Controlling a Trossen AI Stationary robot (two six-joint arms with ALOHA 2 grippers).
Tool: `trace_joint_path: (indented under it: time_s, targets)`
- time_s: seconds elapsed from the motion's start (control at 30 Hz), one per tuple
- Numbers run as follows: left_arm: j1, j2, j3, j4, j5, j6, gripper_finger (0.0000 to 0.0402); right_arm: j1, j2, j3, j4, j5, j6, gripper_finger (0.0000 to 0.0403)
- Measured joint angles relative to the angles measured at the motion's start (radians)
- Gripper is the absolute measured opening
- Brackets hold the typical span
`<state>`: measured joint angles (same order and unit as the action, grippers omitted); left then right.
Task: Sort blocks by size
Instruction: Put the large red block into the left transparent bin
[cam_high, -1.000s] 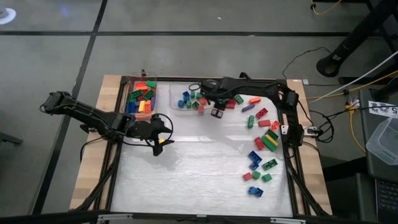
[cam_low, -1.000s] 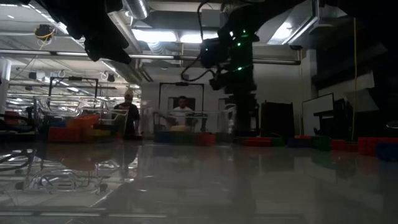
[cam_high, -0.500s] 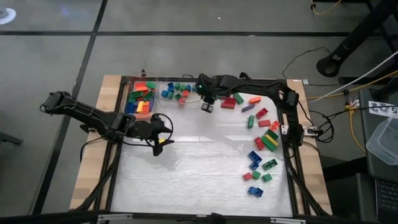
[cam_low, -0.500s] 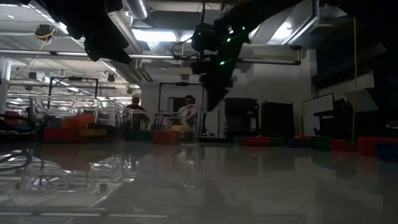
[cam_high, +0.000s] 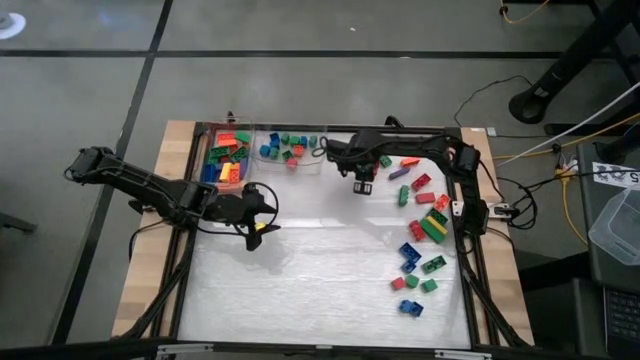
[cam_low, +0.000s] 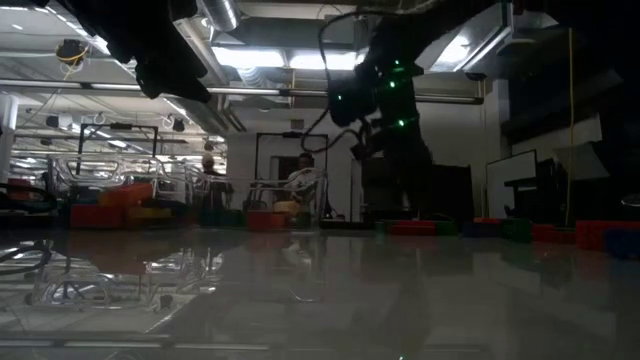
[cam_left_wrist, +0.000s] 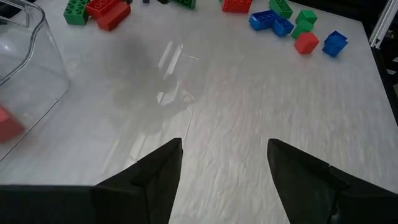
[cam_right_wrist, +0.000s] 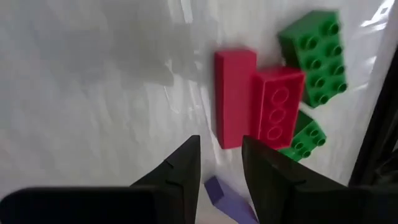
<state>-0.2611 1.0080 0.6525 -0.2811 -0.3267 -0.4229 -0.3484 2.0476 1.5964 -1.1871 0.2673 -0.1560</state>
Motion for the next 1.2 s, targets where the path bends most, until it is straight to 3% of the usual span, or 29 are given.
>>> trace_joint_path:
  time_s: [0.4, 0.63, 0.87, 1.1, 1.2]
  targets:
    - [0.000, 0.000, 0.000, 0.000, 0.000, 0.003, 0.0223, -0.082, 0.000, -0.136, 0.225, -0.013, -0.040, 0.0117]
    - [0.000, 0.000, 0.000, -0.001, 0.000, 0.003, 0.0223, -0.120, -0.009, -0.165, 0.269, -0.150, -0.005, 0.0117]
    - [0.000, 0.000, 0.000, 0.000, 0.000, 0.004, 0.0223, -0.085, -0.008, -0.166, 0.229, -0.234, 0.046, 0.0117]
    - [0.000, 0.000, 0.000, 0.000, -0.001, 0.004, 0.0223, -0.019, -0.005, -0.168, 0.209, -0.240, 0.047, 0.0117]
    - [0.000, 0.000, 0.000, 0.000, -0.002, 0.004, 0.0223, 0.011, -0.003, -0.168, 0.208, -0.162, 0.048, 0.0117]
